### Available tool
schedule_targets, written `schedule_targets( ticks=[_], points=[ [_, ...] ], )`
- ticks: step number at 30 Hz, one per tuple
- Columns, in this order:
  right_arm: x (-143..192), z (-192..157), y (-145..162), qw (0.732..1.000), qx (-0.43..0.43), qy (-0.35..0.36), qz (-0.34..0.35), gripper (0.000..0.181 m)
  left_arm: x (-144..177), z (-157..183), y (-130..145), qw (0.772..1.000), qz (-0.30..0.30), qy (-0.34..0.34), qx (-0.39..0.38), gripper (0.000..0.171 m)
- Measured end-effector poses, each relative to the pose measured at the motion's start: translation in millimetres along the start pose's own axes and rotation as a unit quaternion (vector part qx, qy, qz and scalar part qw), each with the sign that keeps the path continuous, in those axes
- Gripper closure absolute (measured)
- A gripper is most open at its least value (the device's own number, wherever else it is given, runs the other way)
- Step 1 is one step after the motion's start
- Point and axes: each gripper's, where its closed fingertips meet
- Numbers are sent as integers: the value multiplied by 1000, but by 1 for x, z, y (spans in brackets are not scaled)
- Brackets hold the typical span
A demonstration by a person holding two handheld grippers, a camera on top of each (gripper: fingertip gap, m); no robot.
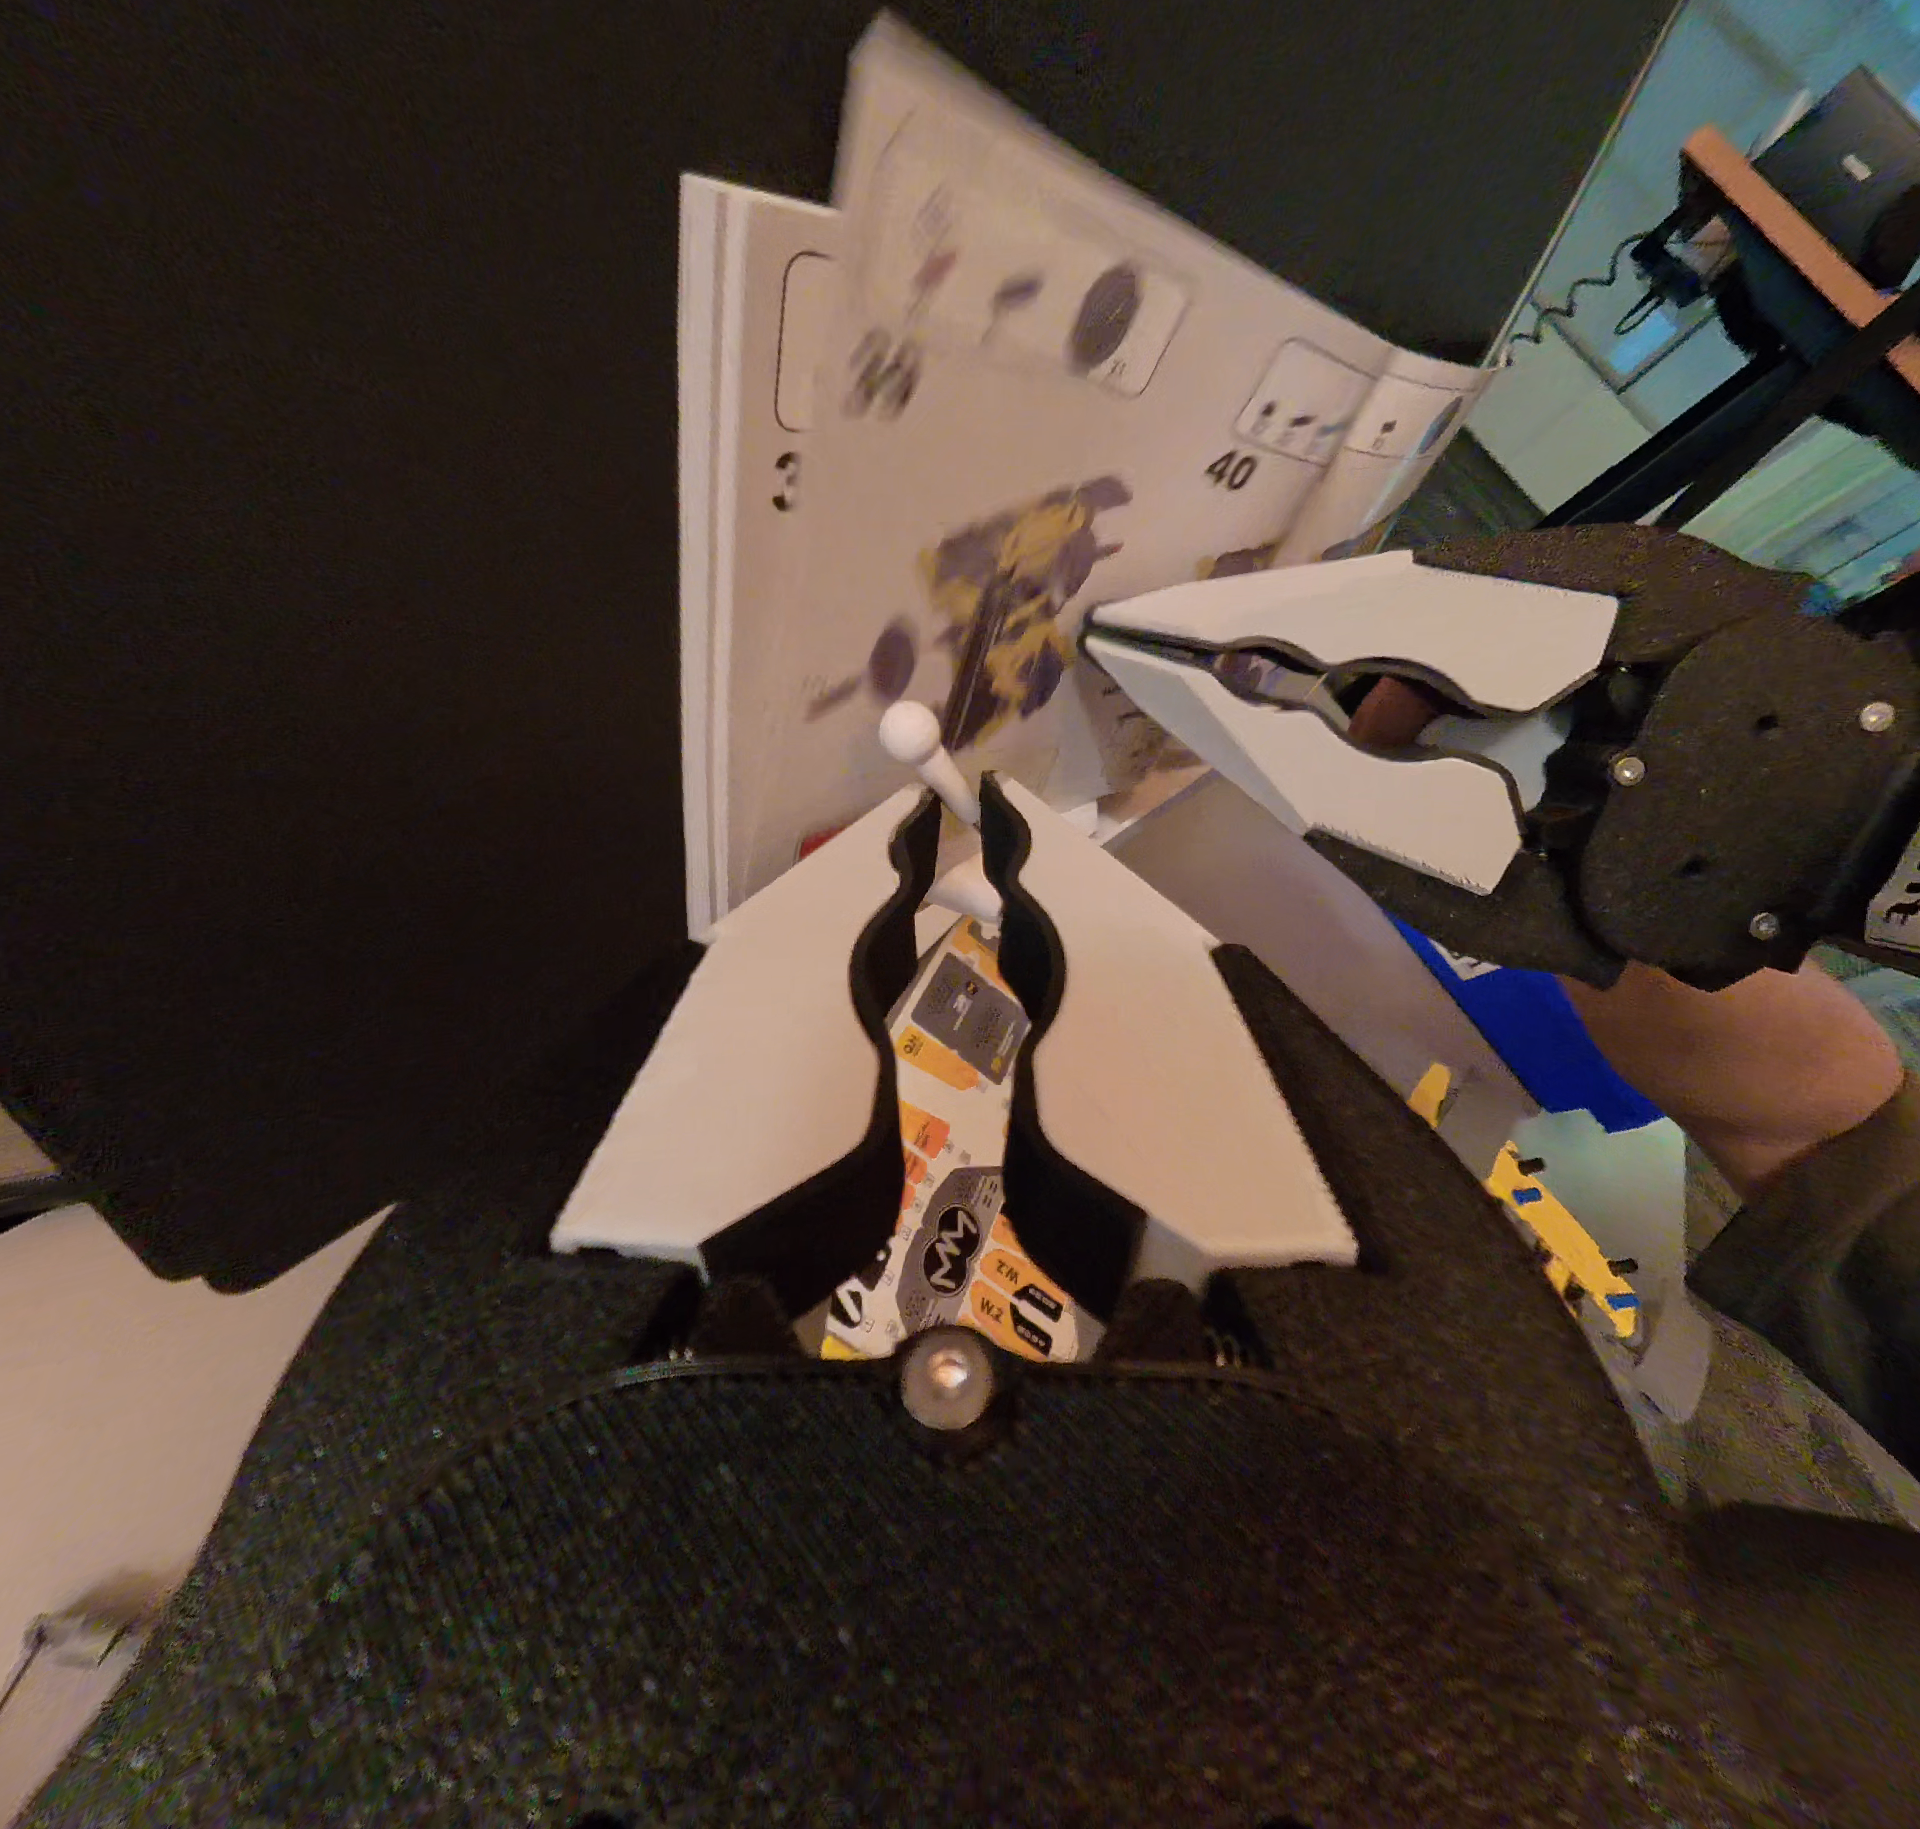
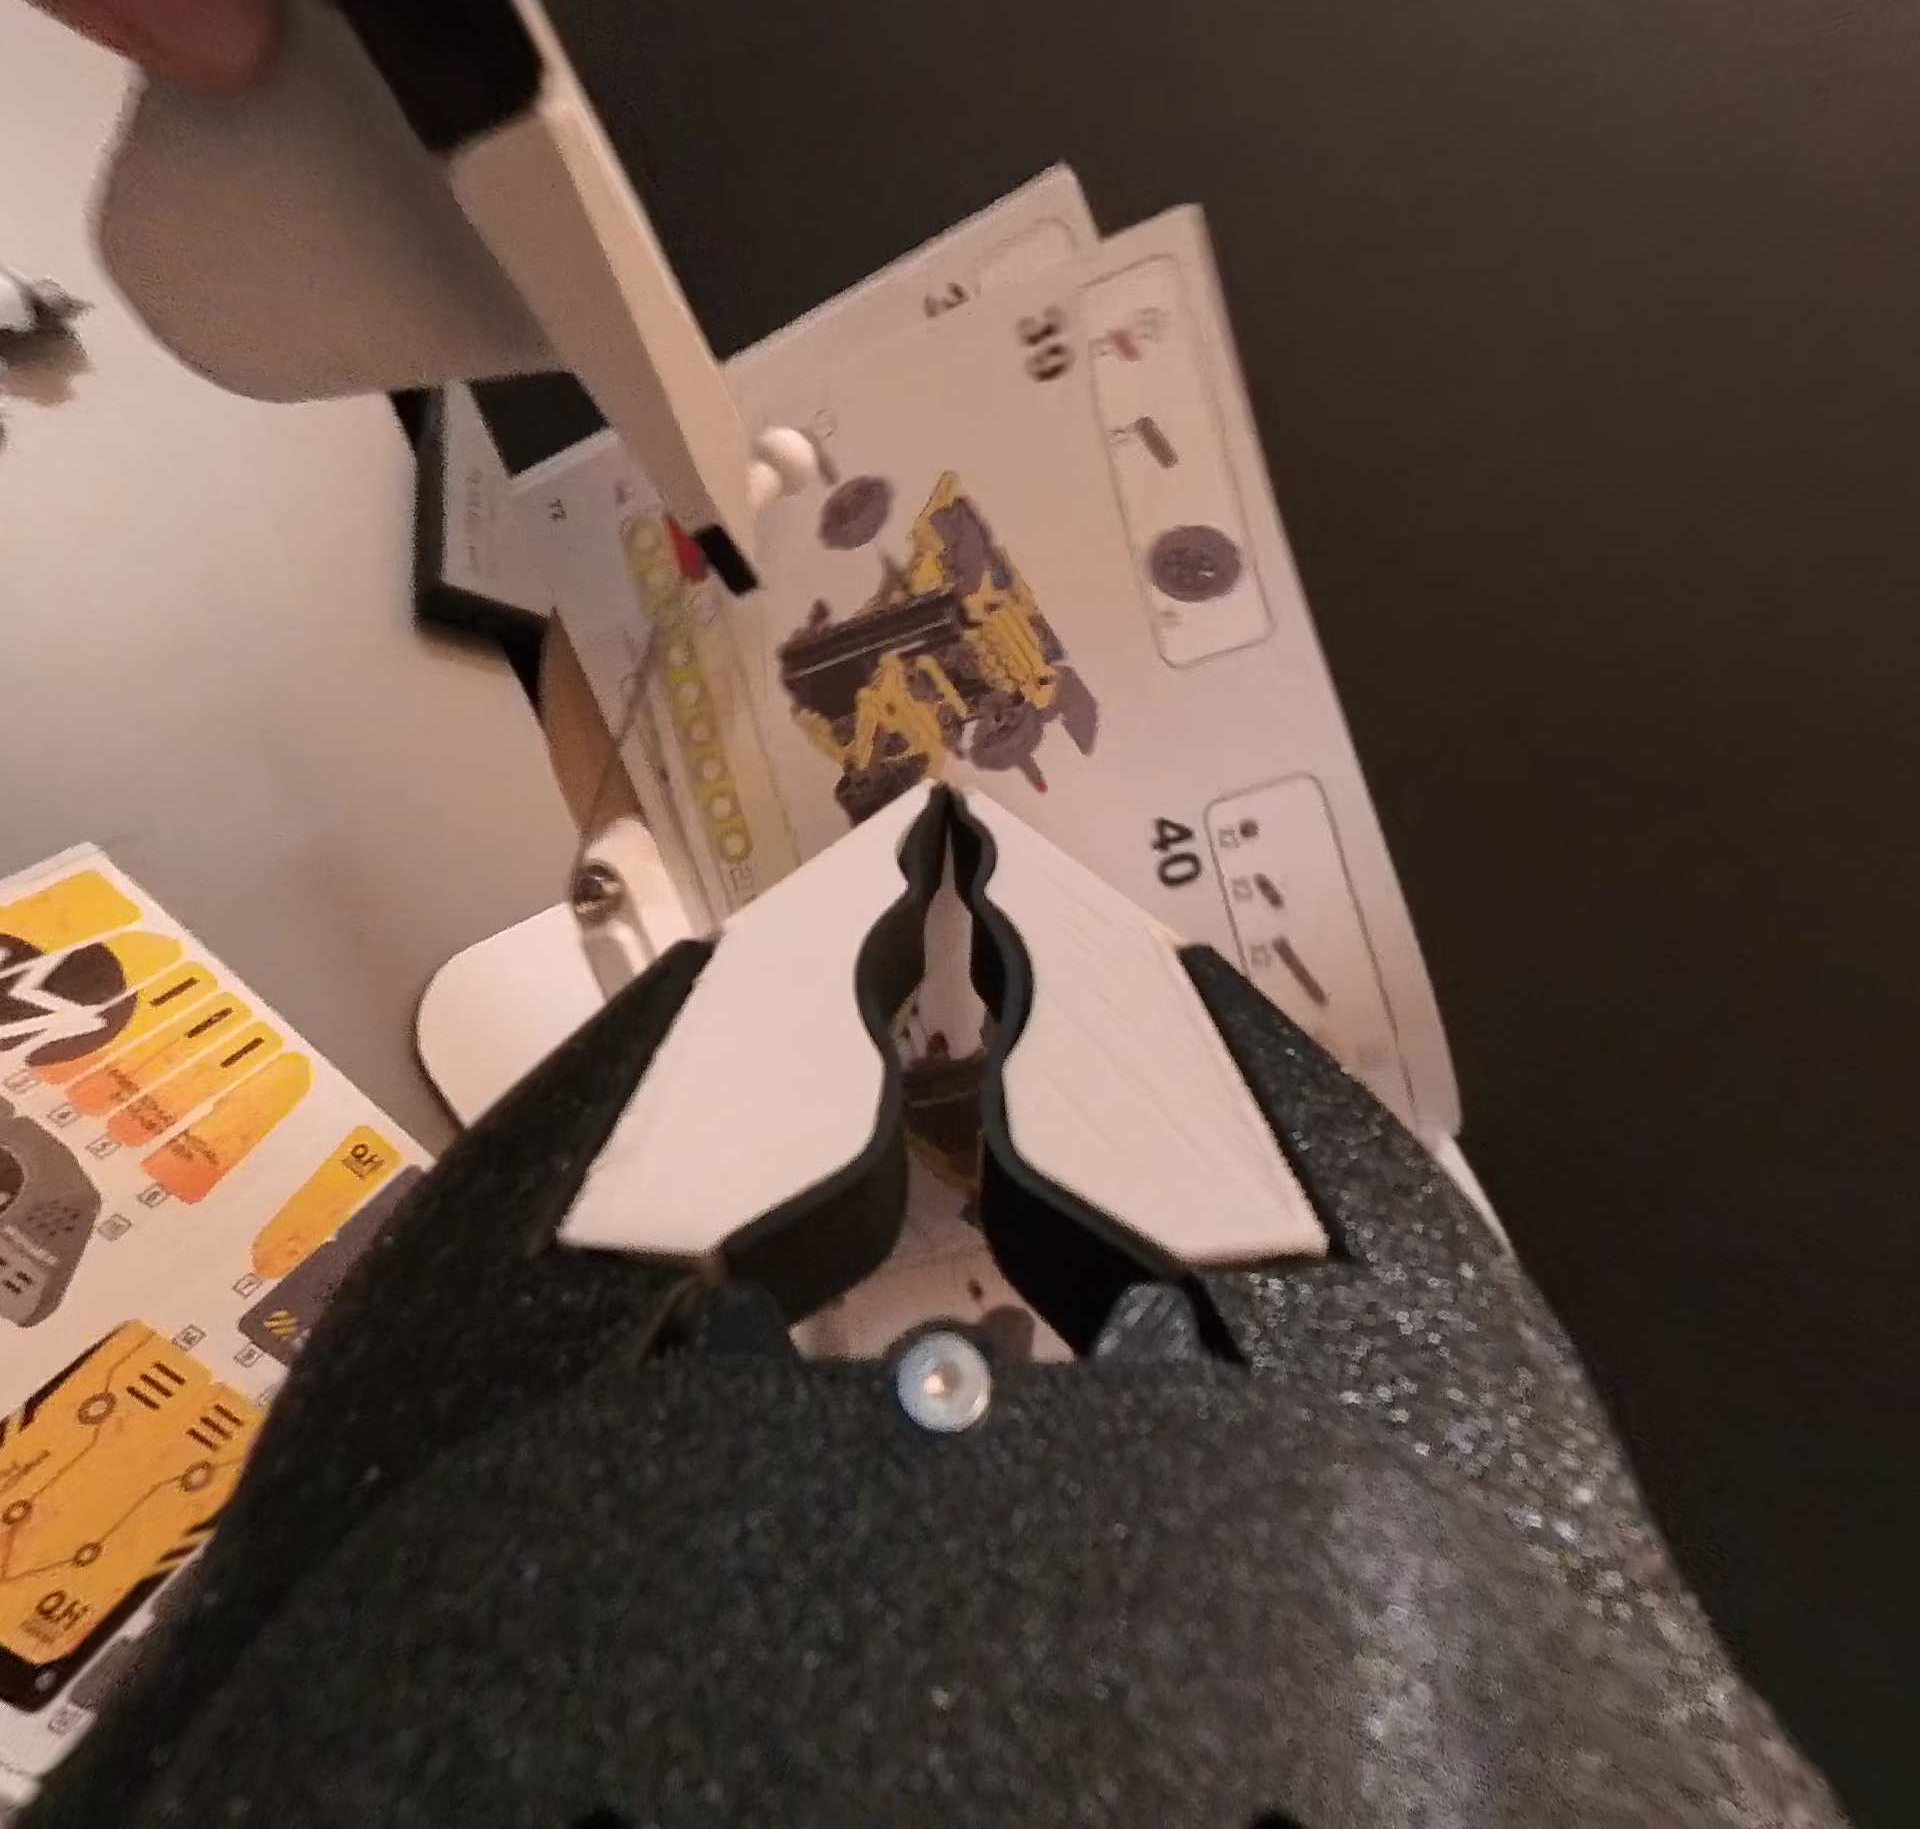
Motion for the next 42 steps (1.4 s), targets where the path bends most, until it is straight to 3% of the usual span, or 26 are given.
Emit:
schedule_targets(
  ticks=[5, 34, 38, 42],
  points=[
    [-6, -17, 1, 998, 54, -14, 1, 181, 1, -6, 3, 1000, -6, -6, 6, 165],
    [-7, -25, 2, 999, 42, -31, -2, 181, 5, -18, 16, 998, -28, 19, 50, 164],
    [9, -19, -6, 999, 17, -37, 22, 176, 19, -10, 10, 999, -18, 17, 47, 155],
    [52, -13, -12, 995, -45, -57, 64, 174, 44, 3, 1, 1000, 2, -11, 22, 146]
  ],
)
Point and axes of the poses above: each gripper's, where its closed fingertips meet, x back along the fingers, y out of its underside, z = x × y across the jaws, and after that the axes turned 4 degrees about -z, right-handed
